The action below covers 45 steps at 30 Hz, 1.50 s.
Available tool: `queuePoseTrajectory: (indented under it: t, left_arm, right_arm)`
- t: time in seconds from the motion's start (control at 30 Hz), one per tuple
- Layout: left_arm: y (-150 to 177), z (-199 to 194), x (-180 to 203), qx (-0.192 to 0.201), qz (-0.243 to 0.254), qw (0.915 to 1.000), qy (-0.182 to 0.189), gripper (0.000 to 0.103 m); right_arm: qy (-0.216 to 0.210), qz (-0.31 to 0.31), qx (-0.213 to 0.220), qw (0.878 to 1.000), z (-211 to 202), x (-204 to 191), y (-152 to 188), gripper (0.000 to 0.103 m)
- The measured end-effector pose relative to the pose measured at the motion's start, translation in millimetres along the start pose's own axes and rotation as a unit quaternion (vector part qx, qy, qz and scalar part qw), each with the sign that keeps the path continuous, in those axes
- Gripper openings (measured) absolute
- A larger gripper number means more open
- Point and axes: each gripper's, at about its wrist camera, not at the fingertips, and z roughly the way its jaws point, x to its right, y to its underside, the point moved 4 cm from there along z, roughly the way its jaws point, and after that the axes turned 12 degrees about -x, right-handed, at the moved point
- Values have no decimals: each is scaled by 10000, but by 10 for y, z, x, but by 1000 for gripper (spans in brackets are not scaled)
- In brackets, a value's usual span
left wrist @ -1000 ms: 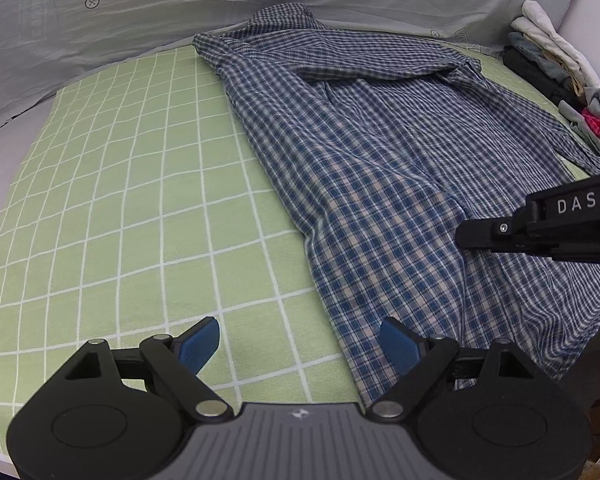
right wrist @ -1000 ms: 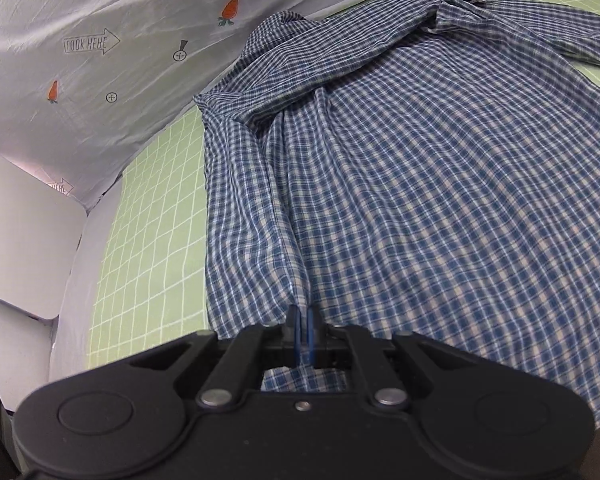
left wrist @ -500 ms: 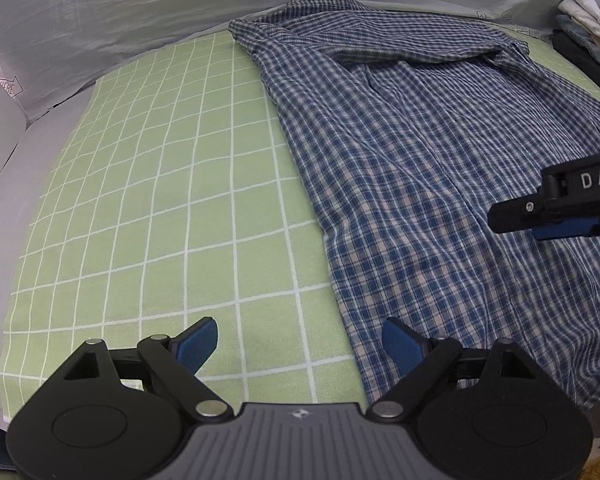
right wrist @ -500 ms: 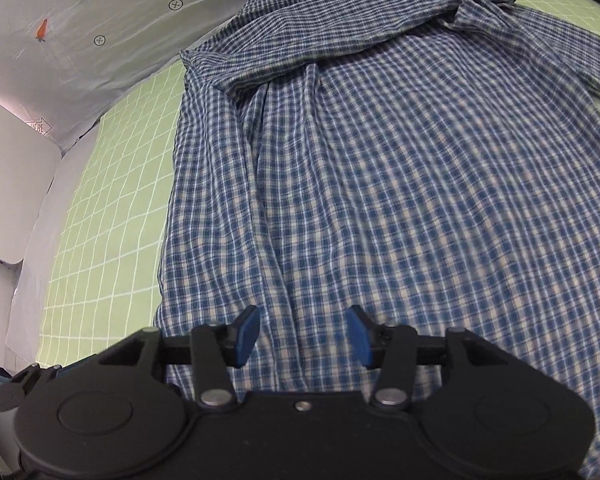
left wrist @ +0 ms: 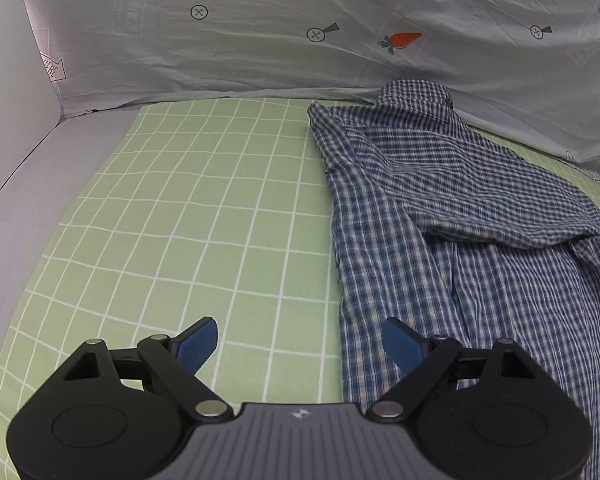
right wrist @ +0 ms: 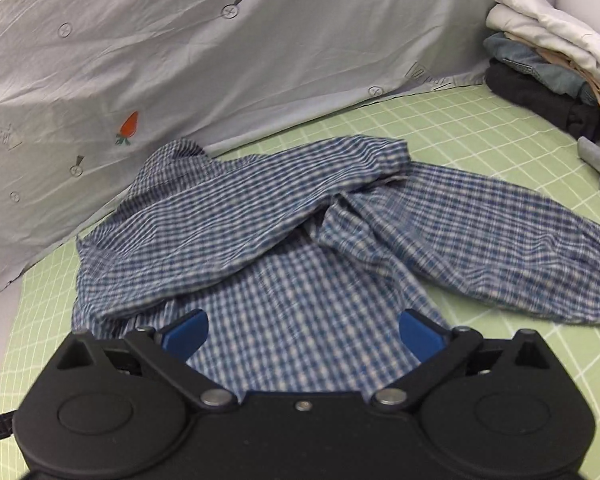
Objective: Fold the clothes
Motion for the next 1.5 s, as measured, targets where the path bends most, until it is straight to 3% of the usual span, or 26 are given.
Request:
queuePoseTrajectory:
  t: [0.3,0.43,0.5,0.57,0.67,0.73,0.83,0.93,0.97,1.03,1.13,1.33,1.37,1.43,1.47,1.5]
  left_arm:
    - [-1085,786,162,-144,-2,9995,-276,90]
    - [-1305,1081,226,-164,32,9990,-426,90]
    - [-1326,1163,240,-150,57,9990,-420,90]
    - [-1328,1209,237,-161,53,9989,-435,89]
    - [-1328,1257,223,-178,28,9988,-460,90]
    - [-1357,1235,228,-124,21,9989,-452,90]
    - [-1406,1169,260,28,97,9989,-453,90]
    - [-1471,1115,340,180,200,9989,-381,90]
    - [-1488,1120,375,205,243,9989,-343,90]
    - [-1513,1176,461,209,359,9987,-291,90]
    - [-1567,1292,557,199,540,9976,-396,90]
    - [-1897,1509,477,208,-40,9993,317,88]
    - [-1954,1552,464,189,-131,9990,391,83]
    - [-2046,1618,466,129,-189,9980,586,63]
    - [-2079,1640,479,118,-196,9973,701,45]
    - [-2103,1656,498,124,-199,9963,825,19]
  right_arm:
    - [561,275,200,9978,908,784,-1281,103]
    - [510,225,116,9984,1159,832,-1510,96]
    - [441,197,66,9988,1257,830,-1592,77]
    - [372,169,15,9992,1355,829,-1674,69]
    - [269,127,-62,9995,1501,827,-1797,17]
    - [161,98,51,9998,1472,800,-1868,7]
    - [-40,30,660,9978,1109,732,-1978,5]
    - [42,-107,1556,9878,583,726,-2095,5]
    - [225,-136,1591,9869,555,778,-2108,5]
    - [619,-190,1611,9848,528,894,-2131,6]
    - [1095,63,890,9900,865,1186,-2034,6]
    - [983,806,542,9904,1096,1590,-1776,6]
    - [1011,840,526,9899,1115,1613,-1758,6]
    - [1045,805,526,9899,1128,1622,-1739,6]
    - [1039,781,533,9901,1120,1610,-1733,6]
    - [1026,767,541,9903,1116,1601,-1739,6]
